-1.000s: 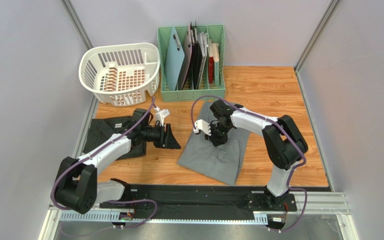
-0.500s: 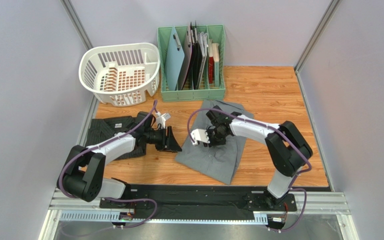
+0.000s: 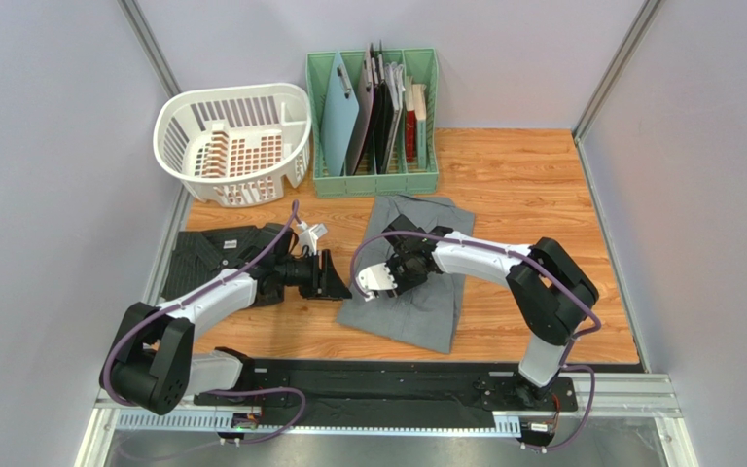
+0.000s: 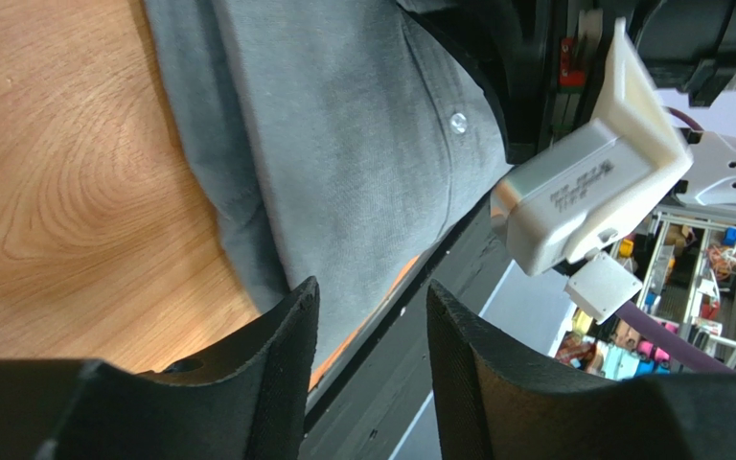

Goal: Fold and stack the long sleeve shirts
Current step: Fold the shirt

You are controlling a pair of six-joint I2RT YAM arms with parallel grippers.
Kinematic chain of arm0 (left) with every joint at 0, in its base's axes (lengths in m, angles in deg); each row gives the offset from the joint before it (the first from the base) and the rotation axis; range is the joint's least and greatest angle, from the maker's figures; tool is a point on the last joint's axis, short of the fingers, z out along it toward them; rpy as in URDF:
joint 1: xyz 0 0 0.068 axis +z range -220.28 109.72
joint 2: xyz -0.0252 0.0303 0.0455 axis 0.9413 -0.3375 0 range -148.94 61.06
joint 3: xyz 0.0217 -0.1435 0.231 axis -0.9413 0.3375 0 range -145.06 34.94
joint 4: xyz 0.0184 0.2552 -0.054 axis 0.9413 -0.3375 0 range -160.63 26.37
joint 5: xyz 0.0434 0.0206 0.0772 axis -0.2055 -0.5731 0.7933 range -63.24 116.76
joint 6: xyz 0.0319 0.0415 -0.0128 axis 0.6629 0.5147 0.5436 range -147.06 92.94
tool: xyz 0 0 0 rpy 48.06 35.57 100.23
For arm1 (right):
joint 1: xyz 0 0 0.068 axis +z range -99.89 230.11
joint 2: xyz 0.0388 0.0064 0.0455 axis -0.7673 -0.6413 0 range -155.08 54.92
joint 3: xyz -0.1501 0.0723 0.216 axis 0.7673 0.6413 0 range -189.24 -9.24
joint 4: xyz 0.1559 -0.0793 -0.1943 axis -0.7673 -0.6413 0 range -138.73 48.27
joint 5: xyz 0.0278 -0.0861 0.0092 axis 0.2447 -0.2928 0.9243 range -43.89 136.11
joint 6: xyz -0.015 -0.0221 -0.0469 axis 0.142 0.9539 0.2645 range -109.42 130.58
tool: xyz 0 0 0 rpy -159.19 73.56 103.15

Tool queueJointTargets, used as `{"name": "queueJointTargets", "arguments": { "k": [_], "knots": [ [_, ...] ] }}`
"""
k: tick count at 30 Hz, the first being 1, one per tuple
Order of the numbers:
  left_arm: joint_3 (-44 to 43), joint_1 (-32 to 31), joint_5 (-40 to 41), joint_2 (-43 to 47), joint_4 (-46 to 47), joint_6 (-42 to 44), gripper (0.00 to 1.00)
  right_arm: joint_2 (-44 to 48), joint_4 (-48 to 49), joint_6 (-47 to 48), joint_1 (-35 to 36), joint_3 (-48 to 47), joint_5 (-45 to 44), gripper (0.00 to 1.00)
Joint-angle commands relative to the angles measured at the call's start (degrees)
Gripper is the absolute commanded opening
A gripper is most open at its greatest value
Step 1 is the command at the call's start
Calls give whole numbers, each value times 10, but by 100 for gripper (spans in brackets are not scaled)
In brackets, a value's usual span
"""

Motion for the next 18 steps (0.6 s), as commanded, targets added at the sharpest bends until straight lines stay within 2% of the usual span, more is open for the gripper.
{"name": "queueJointTargets", "arguments": {
  "k": [1,5,7,8,11,14,15,16,17,18],
  "knots": [
    [-19,1,-21,16,10,-7,53,3,-46,-79,-13,-19,-22,45],
    [-2,-4,-42,45,36,-19,57,109,-79,-130,-36,6,-26,90],
    [-2,-19,-49,56,37,-13,57,175,-96,-170,-47,19,-32,92],
    [-2,-25,-52,57,36,-10,57,198,-96,-229,-60,23,-31,96],
    [-11,-60,-57,53,35,-11,56,265,-112,-329,-91,34,4,99],
    [-19,-101,-60,48,25,-27,52,320,-129,-472,-124,36,101,99],
    [-22,-111,-63,42,25,-29,48,336,-128,-561,-131,39,172,99],
    [-19,-132,-64,39,34,-35,47,348,-124,-605,-135,59,213,97],
    [-17,-142,-67,32,60,-47,43,377,-114,-644,-139,75,291,95],
    [-16,-160,-75,16,69,-51,42,394,-76,-741,-139,94,324,93]
  ]
}}
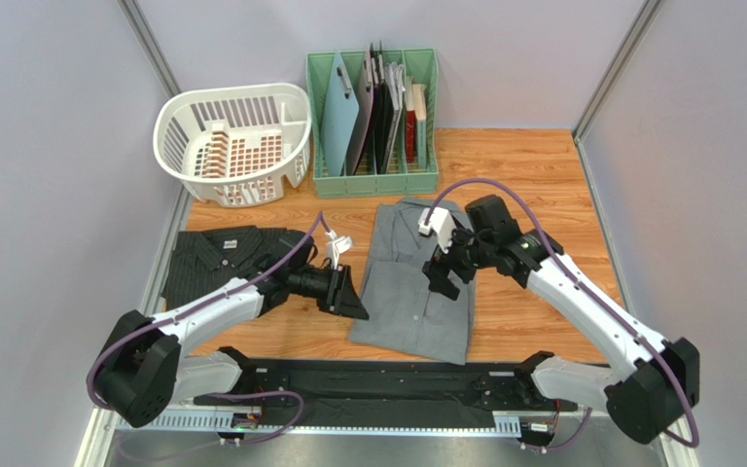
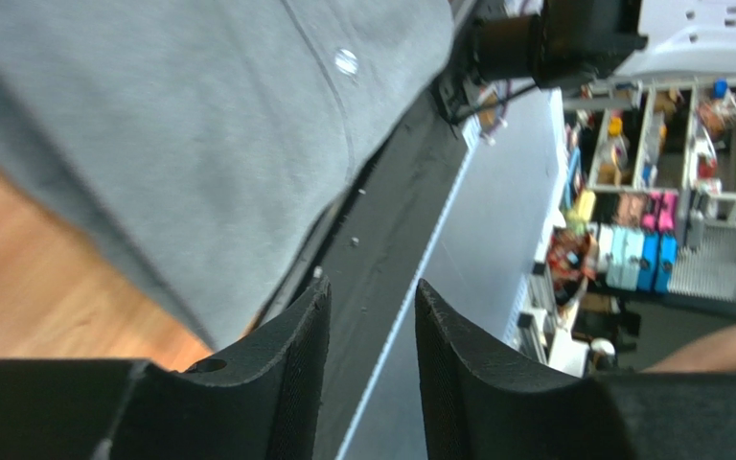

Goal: Fold and stack the long sleeve shirts
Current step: Fold the shirt

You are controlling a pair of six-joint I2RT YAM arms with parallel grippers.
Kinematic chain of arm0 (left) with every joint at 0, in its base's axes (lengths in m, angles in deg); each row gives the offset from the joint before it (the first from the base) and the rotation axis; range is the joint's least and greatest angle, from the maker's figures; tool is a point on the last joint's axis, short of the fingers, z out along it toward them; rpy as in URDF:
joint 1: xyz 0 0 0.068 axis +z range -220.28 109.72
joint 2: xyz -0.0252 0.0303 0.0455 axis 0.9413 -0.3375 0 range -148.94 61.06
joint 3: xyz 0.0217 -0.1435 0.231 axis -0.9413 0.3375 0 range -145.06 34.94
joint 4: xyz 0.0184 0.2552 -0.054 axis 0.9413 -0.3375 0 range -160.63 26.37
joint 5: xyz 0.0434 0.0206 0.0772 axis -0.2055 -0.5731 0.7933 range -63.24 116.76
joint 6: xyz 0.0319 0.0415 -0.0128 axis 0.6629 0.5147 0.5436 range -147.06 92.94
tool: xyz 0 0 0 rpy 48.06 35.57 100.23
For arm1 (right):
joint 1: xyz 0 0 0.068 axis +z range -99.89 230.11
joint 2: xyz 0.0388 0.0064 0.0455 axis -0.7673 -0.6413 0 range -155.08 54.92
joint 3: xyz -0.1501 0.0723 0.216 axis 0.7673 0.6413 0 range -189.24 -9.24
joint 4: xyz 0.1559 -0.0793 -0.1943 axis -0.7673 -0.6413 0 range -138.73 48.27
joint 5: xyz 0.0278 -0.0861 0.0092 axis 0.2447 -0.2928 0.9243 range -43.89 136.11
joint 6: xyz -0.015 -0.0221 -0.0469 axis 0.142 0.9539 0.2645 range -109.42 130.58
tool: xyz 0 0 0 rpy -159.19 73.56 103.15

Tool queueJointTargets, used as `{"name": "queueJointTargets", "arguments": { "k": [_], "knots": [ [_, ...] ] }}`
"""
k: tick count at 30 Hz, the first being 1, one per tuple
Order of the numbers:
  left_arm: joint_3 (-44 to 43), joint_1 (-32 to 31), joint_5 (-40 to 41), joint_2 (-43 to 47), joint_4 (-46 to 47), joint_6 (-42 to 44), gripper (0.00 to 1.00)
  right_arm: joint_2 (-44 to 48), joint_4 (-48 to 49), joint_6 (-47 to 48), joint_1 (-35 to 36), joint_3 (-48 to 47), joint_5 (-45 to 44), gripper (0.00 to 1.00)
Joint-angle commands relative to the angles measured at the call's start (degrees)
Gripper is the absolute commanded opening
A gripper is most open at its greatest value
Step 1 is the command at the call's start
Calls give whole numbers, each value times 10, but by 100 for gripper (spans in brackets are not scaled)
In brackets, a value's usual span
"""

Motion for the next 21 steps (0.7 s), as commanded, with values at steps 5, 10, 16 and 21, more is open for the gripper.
{"name": "queueJointTargets", "arguments": {
  "k": [5,10,16,21],
  "knots": [
    [2,-90,-34,-47,115,-57,34,160,225,-614,-3,260,319,62],
    [-8,-104,-39,-101,159,-69,27,174,318,-706,27,331,266,47],
    [-48,-104,-50,-220,197,-97,21,138,315,-771,12,371,190,29],
    [-75,-97,-14,-322,138,-87,17,100,215,-796,5,391,88,27]
  ]
}}
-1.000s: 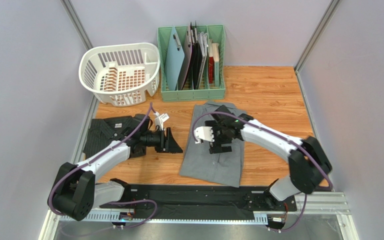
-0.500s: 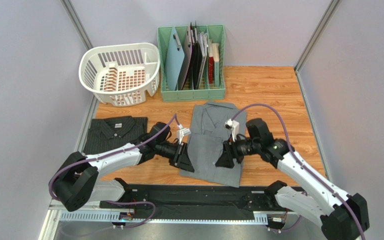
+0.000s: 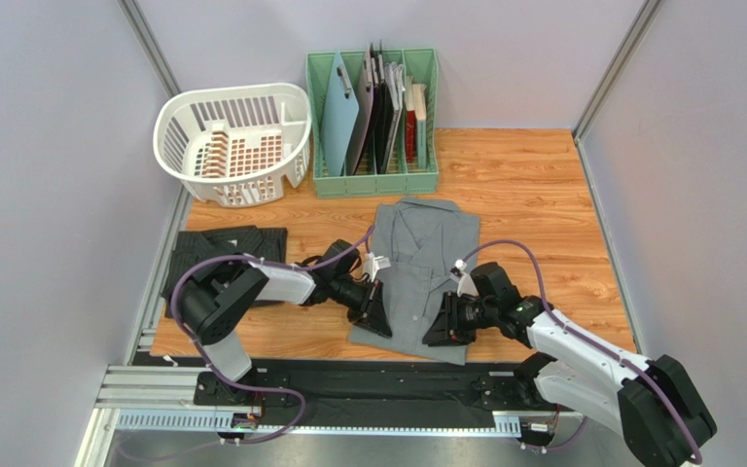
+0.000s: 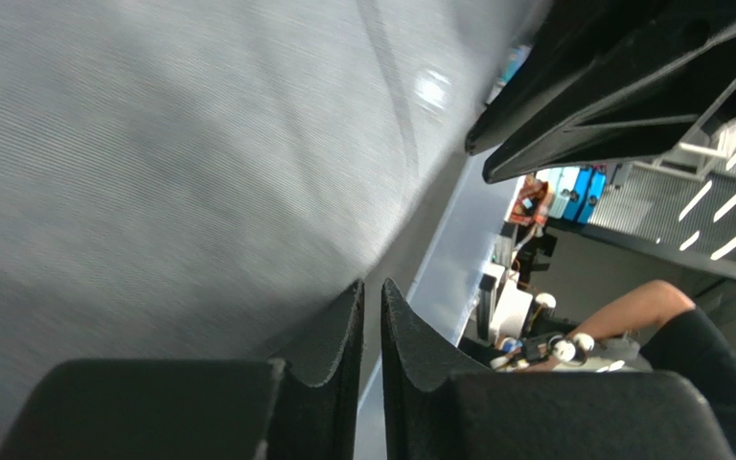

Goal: Fold and stack the long sleeve shirts
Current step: Fold the shirt

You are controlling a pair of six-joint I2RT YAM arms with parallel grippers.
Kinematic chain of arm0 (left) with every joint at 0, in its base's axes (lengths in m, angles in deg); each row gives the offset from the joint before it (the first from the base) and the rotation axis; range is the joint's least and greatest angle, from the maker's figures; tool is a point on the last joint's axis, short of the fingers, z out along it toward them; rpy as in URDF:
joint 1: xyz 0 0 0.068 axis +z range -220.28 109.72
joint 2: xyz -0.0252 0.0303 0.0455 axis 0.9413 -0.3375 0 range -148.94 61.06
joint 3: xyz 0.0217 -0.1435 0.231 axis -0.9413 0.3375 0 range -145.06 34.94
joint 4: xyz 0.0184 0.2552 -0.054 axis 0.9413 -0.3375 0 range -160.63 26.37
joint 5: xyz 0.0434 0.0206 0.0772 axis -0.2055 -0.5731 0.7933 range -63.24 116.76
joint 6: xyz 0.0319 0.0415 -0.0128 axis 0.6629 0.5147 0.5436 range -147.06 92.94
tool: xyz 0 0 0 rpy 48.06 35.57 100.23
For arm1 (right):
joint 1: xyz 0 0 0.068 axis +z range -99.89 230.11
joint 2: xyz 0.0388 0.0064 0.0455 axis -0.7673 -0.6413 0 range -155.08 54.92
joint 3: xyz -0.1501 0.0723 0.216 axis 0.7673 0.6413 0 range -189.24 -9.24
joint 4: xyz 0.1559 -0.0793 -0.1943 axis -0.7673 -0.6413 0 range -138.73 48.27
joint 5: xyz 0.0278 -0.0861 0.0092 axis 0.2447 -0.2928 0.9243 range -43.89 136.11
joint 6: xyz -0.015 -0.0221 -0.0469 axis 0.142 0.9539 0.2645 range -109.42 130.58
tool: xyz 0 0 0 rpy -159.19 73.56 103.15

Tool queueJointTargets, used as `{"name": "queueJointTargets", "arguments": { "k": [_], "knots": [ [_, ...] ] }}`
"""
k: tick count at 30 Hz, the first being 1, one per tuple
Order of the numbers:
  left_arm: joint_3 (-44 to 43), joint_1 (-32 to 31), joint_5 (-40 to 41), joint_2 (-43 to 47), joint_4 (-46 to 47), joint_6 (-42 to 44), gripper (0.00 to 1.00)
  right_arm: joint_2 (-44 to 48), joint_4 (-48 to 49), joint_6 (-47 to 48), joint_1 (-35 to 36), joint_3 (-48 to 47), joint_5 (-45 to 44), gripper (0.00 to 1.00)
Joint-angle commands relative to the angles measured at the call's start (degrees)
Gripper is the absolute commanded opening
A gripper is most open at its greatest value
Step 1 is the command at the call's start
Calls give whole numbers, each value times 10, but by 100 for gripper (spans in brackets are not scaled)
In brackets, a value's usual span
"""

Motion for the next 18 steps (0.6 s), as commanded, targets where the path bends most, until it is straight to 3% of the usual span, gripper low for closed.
{"name": "queueJointTargets", "arguments": {
  "k": [1,4,9,13,15,18],
  "knots": [
    [-25,8,18,-59,-28,-4,16,-39,-57,-57,-13,19,-89,27],
    [-31,10,18,-81,-38,-5,13,-69,-97,-49,-45,21,-114,28],
    [-11,9,48,-43,-75,-17,13,-104,-167,-25,-99,7,-158,24],
    [-18,3,-4,34,-31,10,10,-79,-134,56,-106,-71,-48,15],
    [-53,-3,-11,90,-69,50,14,-76,-186,105,-107,-163,-36,20],
    [-118,0,21,146,-180,174,29,-64,-221,206,-123,-233,-61,26]
  ]
}}
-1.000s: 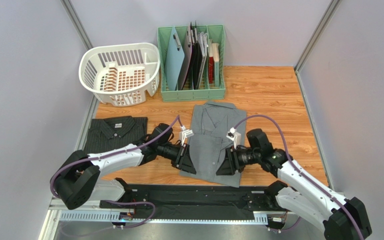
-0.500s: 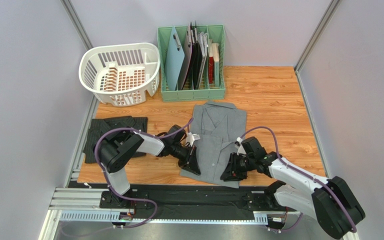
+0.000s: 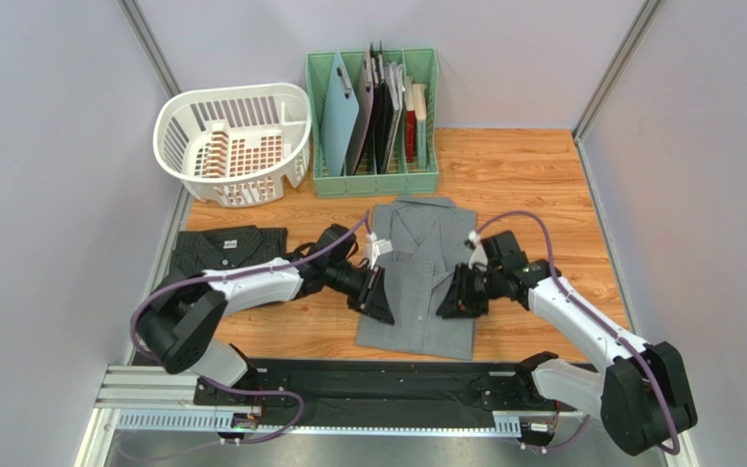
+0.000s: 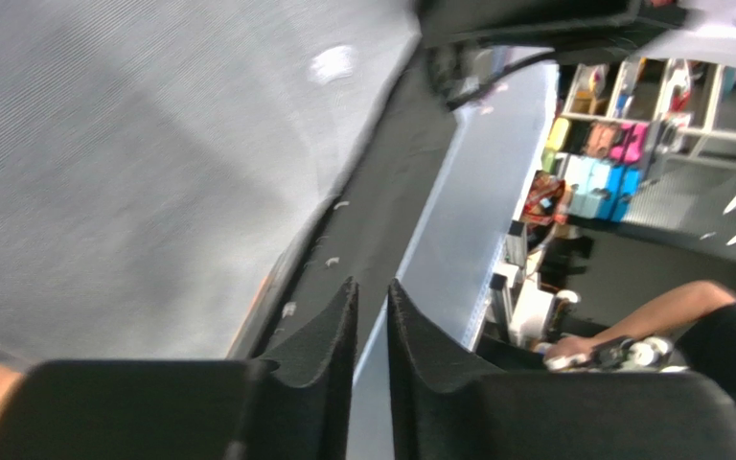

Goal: Fold and stack the long sleeve shirts
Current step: Fold the shirt

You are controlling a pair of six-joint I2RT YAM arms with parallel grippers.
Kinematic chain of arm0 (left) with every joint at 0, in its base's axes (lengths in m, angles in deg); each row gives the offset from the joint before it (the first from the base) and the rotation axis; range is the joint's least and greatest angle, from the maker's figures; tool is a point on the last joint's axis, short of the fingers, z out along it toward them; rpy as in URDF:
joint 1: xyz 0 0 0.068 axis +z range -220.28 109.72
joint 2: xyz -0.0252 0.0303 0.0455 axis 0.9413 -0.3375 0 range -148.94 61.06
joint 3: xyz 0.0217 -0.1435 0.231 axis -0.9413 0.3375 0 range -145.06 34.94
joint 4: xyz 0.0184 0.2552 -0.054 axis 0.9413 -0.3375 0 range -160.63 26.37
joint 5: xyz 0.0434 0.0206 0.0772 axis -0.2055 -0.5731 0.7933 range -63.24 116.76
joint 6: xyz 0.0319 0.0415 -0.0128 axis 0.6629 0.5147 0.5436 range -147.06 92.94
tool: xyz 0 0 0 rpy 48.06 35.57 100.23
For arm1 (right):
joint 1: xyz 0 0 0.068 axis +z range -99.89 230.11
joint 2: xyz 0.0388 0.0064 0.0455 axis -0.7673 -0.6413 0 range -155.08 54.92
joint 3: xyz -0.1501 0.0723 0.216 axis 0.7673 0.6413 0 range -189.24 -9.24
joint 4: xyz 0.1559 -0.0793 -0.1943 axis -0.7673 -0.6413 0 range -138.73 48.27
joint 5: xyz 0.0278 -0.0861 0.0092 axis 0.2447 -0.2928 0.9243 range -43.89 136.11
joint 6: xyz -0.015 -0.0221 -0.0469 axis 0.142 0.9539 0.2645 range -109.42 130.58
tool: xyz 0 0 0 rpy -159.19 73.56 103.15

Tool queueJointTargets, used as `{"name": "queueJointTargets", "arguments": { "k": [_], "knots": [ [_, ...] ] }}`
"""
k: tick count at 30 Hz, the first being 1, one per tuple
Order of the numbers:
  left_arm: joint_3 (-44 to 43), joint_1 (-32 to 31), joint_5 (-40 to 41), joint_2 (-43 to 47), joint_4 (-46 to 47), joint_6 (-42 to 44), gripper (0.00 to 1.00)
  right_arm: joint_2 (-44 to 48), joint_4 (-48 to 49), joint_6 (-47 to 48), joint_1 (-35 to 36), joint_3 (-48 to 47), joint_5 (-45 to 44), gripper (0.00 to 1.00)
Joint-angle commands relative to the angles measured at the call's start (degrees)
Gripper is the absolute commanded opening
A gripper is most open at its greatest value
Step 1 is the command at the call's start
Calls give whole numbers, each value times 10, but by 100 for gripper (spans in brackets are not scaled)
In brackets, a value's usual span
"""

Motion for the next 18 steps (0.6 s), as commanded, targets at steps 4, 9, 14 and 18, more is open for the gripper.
{"name": "queueJointTargets", "arguments": {
  "k": [4,9,14,18],
  "knots": [
    [-141,14,67,109,-181,258,39,-17,-22,185,-32,-132,-36,25],
    [-174,106,70,100,-164,249,39,-75,28,169,-47,-95,-19,18],
    [-186,143,86,96,-158,255,40,-116,133,133,-47,-63,-24,18],
    [-163,150,85,104,-164,247,40,-182,153,134,-48,-89,-35,18]
  ]
}}
